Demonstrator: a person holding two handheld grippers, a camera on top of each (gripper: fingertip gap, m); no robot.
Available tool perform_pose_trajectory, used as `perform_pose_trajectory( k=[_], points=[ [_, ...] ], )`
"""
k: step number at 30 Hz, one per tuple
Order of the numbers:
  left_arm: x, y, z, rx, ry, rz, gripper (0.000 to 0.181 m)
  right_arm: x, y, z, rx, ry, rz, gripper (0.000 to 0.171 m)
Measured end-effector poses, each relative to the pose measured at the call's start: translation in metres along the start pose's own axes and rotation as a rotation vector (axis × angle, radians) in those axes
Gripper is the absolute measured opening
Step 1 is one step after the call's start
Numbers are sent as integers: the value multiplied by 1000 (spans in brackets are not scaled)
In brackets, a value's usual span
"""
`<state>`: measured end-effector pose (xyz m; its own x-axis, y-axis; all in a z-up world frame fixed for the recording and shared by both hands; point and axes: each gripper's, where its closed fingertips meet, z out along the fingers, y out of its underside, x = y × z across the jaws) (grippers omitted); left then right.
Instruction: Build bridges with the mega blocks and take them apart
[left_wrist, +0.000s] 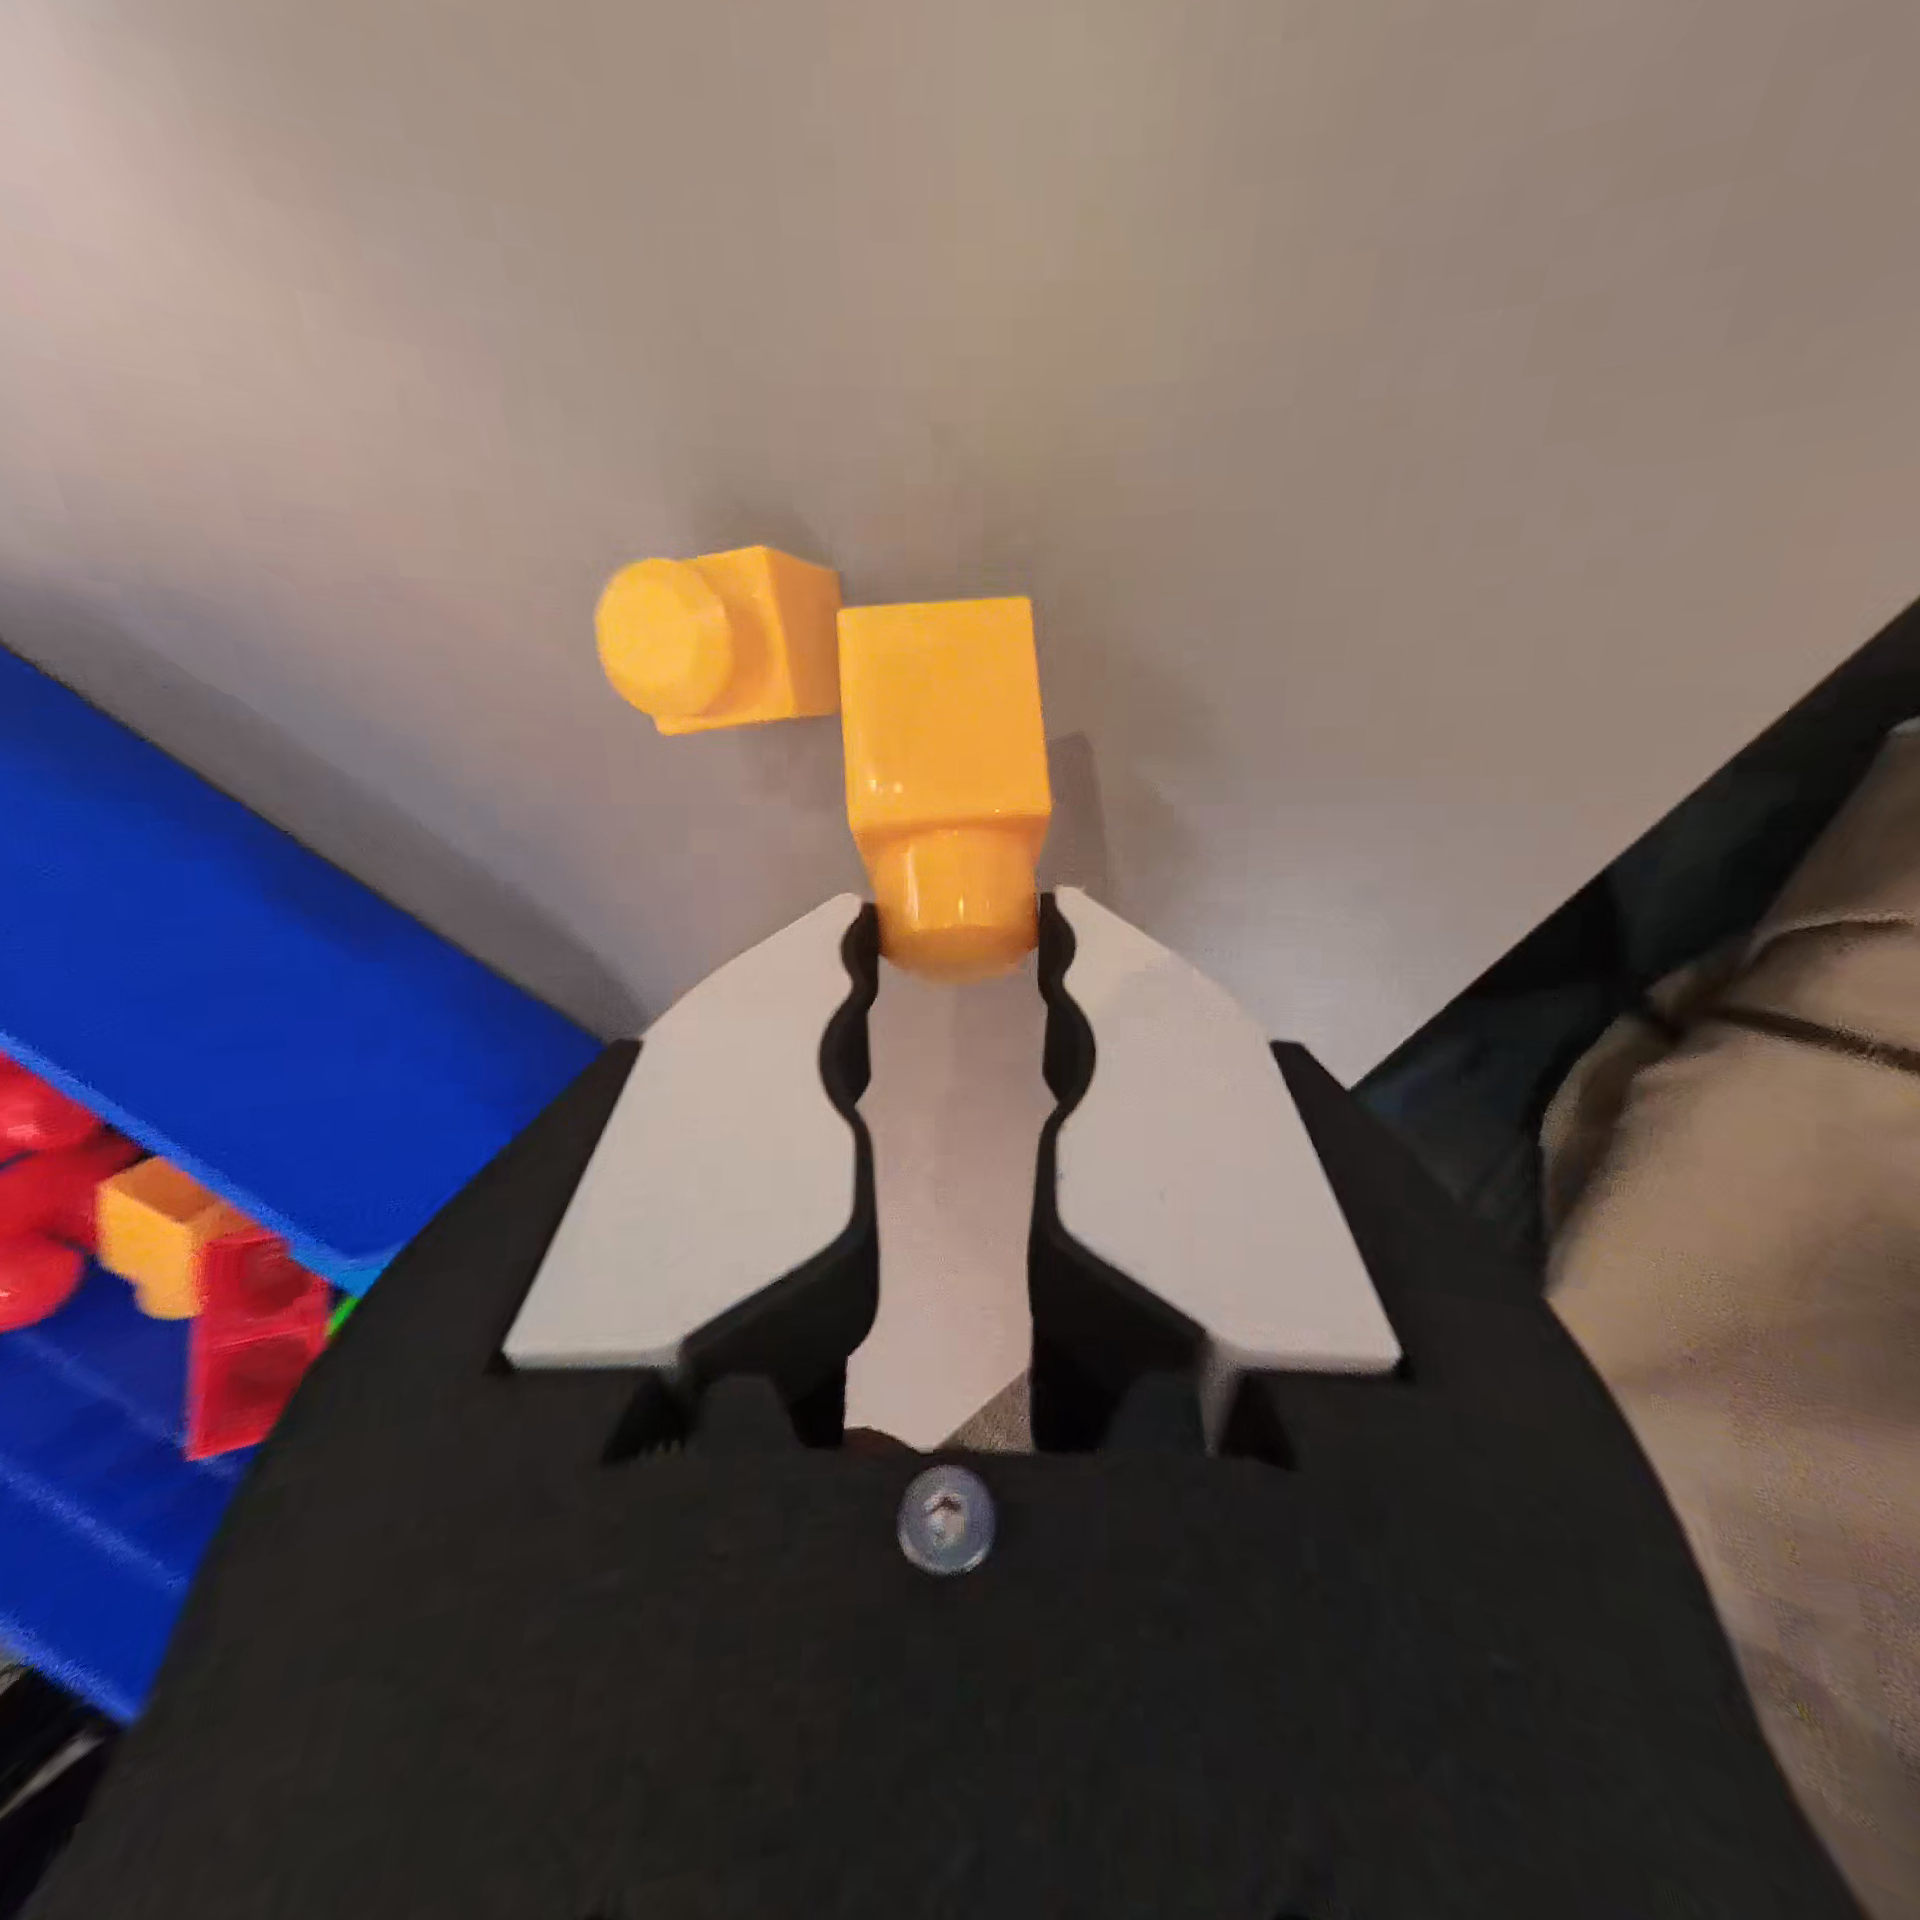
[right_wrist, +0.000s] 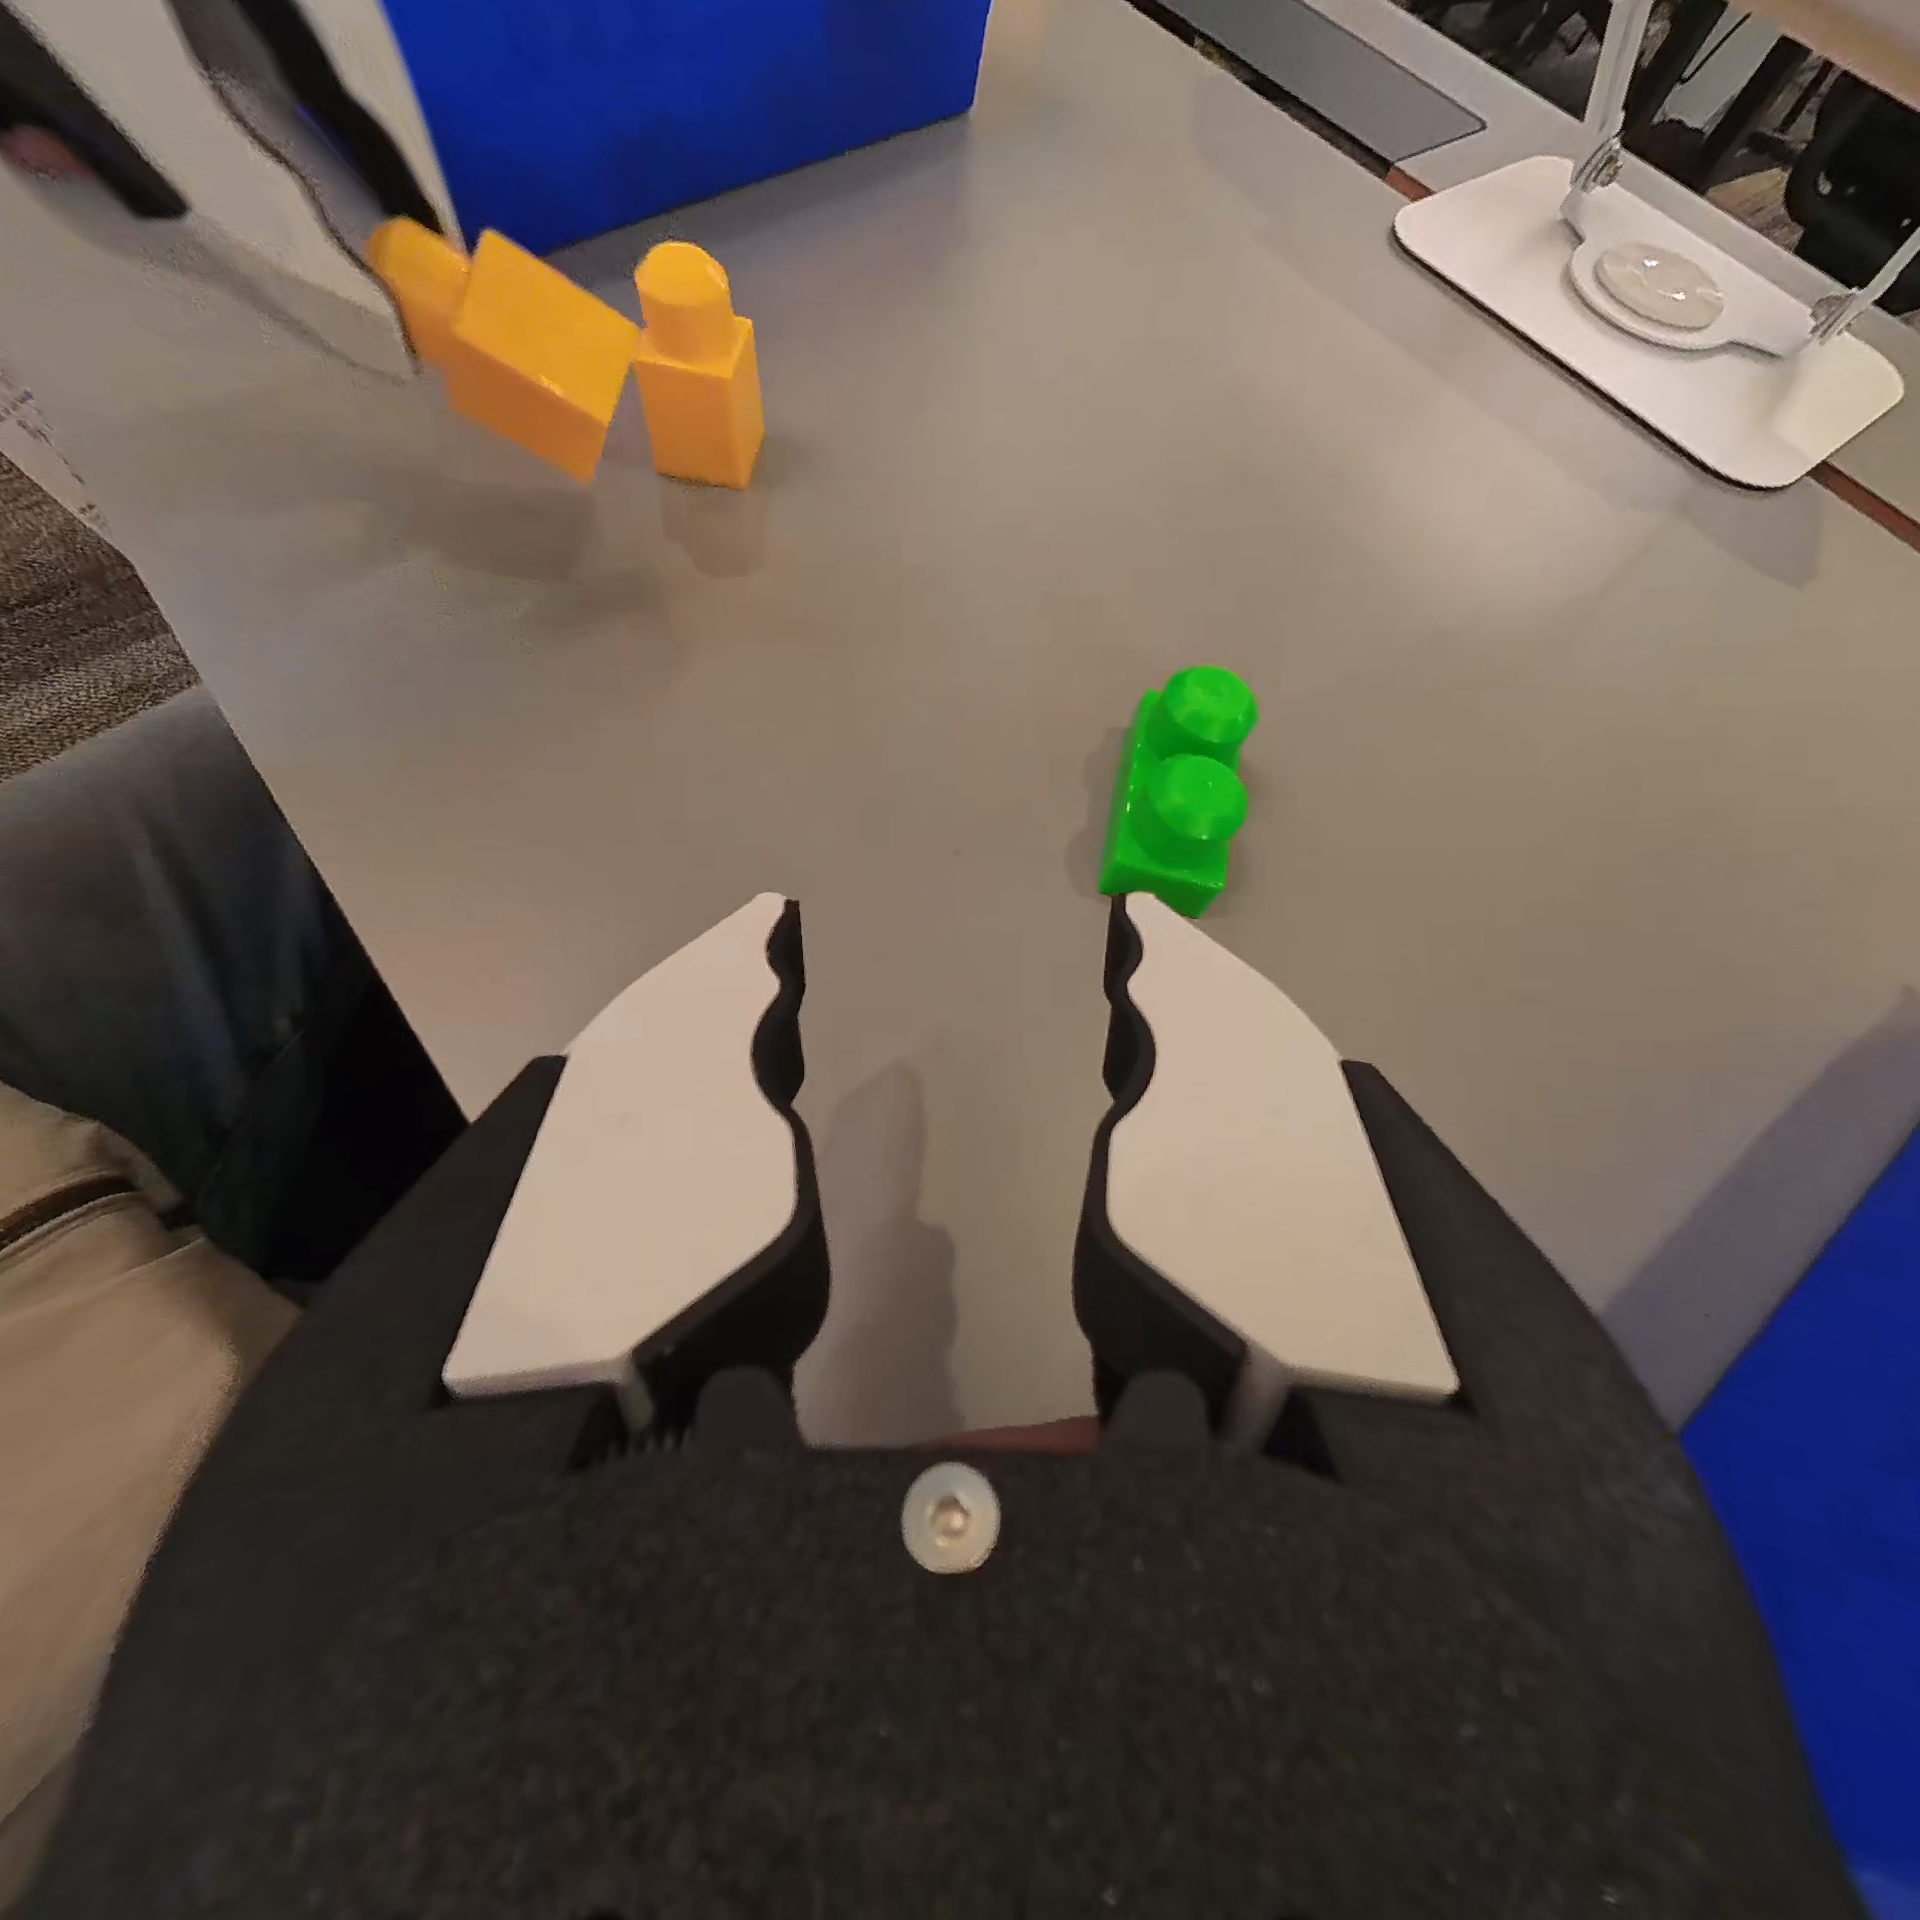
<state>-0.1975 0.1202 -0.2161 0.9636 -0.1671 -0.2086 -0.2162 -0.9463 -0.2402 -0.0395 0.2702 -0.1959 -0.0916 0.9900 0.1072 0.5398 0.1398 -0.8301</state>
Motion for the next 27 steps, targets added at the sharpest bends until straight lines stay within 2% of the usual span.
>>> perform_pose_trajectory(
  k=[4, 10, 12, 15, 17, 25, 27],
  points=[
    [-16, 9, 8, -233, 46, 101, 29, -3, -3, -2, 6, -10, -1, 55],
    [-13, -7, 7, -304, 124, 133, 29, -3, -5, -6, 5, -8, -5, 55],
    [-13, 0, 6, -383, 153, 154, 29, -3, -4, -6, -1, -10, -4, 55],
    [-28, 6, 7, -468, 93, 213, 29, -3, -2, -5, -7, -14, -5, 54],
    [-28, 11, 7, -540, 111, 239, 29, -4, -2, -5, -11, -15, -6, 54],
    [-33, -5, 10, -591, 110, 330, 29, -3, -1, -7, -16, -15, -5, 54],
    [-32, -5, 10, -606, 119, 358, 35, -2, -1, -8, -16, -14, -4, 54]
  ],
)
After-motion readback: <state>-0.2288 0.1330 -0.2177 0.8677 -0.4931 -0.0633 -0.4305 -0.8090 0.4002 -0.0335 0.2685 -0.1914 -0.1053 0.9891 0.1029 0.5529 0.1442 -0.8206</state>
